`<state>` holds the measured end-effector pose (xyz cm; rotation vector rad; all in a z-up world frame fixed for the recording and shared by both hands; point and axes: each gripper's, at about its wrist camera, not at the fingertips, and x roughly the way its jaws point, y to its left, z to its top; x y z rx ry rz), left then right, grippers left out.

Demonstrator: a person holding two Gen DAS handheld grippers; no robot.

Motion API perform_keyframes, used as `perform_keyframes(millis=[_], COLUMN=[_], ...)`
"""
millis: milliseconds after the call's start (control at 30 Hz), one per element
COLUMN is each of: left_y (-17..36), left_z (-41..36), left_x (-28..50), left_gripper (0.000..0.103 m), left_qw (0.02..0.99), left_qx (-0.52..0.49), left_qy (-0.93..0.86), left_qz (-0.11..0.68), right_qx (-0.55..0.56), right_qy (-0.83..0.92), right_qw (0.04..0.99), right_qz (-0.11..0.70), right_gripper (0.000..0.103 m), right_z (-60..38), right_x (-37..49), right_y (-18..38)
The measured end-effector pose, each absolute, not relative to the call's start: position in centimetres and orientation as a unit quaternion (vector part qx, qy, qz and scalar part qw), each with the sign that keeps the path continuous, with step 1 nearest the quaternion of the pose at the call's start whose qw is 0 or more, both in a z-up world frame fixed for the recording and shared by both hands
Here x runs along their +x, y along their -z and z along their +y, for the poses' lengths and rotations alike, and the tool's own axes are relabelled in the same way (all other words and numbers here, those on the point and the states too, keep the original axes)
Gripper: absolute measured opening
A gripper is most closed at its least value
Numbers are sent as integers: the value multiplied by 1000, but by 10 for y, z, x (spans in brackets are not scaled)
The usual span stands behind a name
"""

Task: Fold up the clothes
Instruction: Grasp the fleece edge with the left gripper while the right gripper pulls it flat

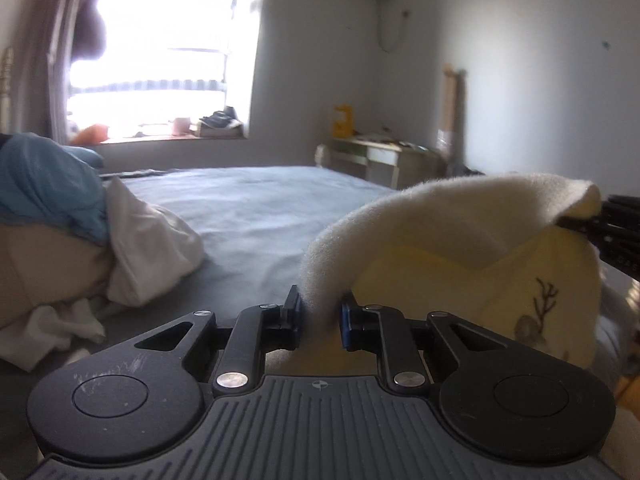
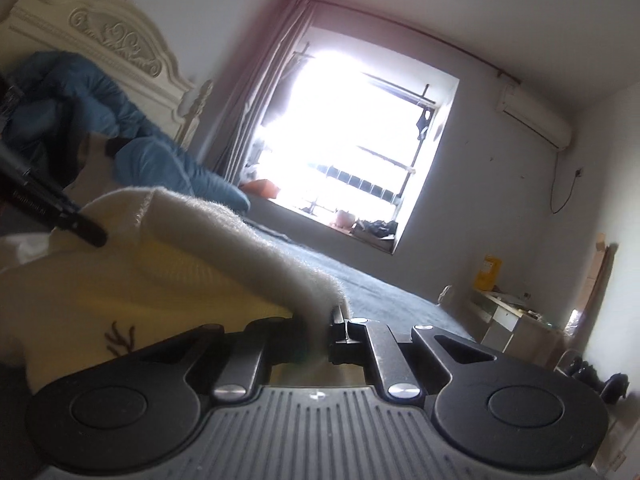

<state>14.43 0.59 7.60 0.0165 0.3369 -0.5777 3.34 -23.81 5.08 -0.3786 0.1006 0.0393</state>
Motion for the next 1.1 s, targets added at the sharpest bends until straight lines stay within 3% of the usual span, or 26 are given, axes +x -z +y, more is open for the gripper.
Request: perform_keyframes(millis=[300, 533, 933, 1100], left_y=[-108, -103, -6, 25], left_z=[-26, -61, -111, -123], left_x=[226, 307, 417, 452], left_gripper=[17, 17, 18, 34], left_qw=[976, 983, 964, 938], left_qx=[-2, 30, 94, 120], left_qy=[182, 130, 95, 68], left_qz=[121, 123, 229, 319], right_qx=[-174, -150, -144, -117], right_qy=[22, 45, 67, 52], right_qw=[983, 985, 967, 952], right_qz=[48, 76, 200, 279], right_gripper=[9, 9, 9, 11], right_z=[-246, -268, -294, -301], right_x=[154, 267, 426, 465], right_y=[-67, -59, 48, 95])
